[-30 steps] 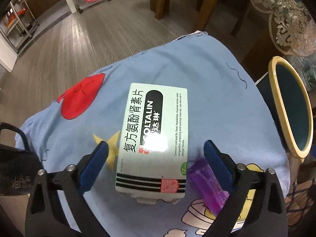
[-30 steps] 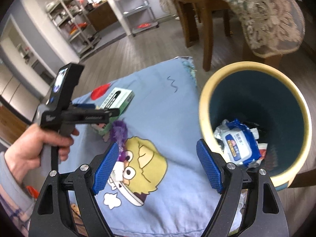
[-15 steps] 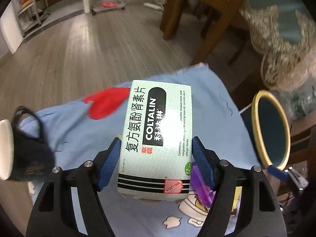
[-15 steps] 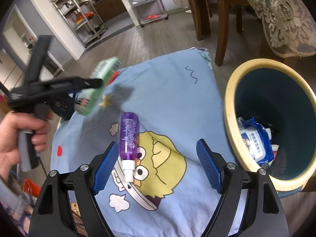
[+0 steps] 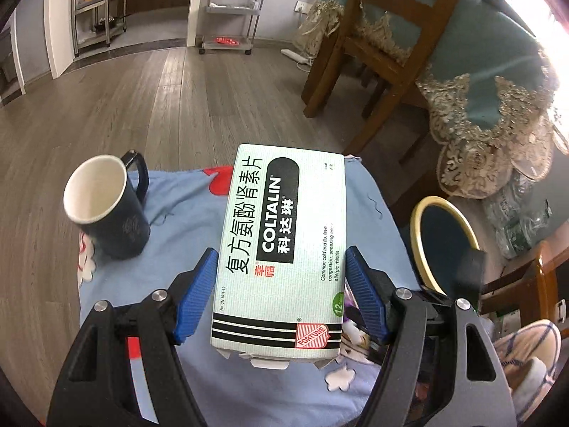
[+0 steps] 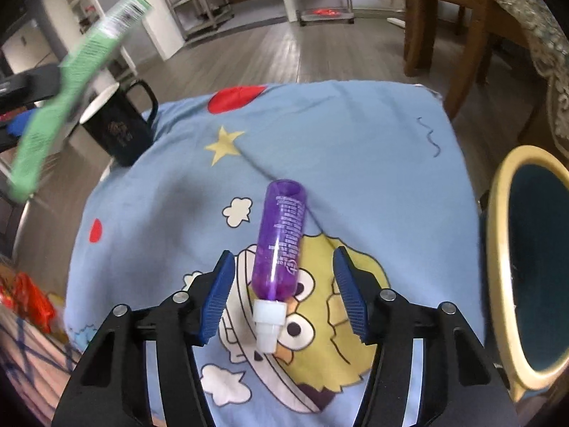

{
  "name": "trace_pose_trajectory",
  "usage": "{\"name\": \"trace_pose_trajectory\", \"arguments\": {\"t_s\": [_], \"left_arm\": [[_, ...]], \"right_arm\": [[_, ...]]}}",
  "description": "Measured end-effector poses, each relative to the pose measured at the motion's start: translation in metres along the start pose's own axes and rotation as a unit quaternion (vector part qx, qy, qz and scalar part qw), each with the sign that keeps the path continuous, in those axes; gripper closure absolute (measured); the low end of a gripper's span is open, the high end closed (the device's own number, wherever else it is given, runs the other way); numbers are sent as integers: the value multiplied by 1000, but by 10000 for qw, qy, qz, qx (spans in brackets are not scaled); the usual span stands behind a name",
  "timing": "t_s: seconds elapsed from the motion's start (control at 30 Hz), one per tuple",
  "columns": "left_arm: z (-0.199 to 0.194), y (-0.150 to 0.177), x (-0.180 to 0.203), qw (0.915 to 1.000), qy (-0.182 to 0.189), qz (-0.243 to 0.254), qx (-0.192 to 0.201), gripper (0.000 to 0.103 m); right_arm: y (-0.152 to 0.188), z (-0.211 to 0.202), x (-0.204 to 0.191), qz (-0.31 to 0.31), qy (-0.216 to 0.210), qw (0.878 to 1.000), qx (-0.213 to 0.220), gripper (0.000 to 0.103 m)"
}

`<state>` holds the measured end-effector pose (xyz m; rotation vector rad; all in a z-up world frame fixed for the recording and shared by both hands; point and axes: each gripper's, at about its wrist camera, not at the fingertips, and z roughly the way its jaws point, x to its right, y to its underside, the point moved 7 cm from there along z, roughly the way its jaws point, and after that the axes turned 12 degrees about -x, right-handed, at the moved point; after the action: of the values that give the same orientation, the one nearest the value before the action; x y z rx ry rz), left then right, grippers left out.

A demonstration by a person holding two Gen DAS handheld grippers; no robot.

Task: Collect trash
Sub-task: 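Grasp the COLTALIN medicine box with the left tool while the right tool grasps the purple spray bottle, then carry the medicine box to the bin with the left tool while the right tool carries the spray bottle there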

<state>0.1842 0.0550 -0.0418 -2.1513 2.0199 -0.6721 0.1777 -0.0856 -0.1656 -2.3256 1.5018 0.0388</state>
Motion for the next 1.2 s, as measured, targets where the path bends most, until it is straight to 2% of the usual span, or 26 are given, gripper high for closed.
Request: {"name": "trace_pose_trajectory", "arguments": {"t_s": [0.33, 0.43, 0.47, 0.57, 0.9, 1.2], "left_arm": [[-2, 7, 17, 9993, -69, 323, 178, 32], [-2, 4, 20, 9990, -81, 381, 222, 32], [-2, 4, 20, 9990, -73, 387, 221, 32], [-2, 5, 20, 9990, -98, 369, 228, 32], [-7, -3, 35, 9983, 12, 452, 372, 32], [-6, -8, 69, 9968, 230, 655, 390, 32]], "right_arm": [[-6, 27, 1, -146, 184, 9996, -139, 54], [-7, 34, 2, -164, 168, 9995, -193, 62], [-6, 35, 2, -165, 145, 9995, -209, 67], [-4, 32, 1, -198, 129, 9996, -179, 69], [-2, -7, 15, -23, 32, 9997, 229, 70], [3, -76, 41, 196, -12, 9966, 806, 70]]}}
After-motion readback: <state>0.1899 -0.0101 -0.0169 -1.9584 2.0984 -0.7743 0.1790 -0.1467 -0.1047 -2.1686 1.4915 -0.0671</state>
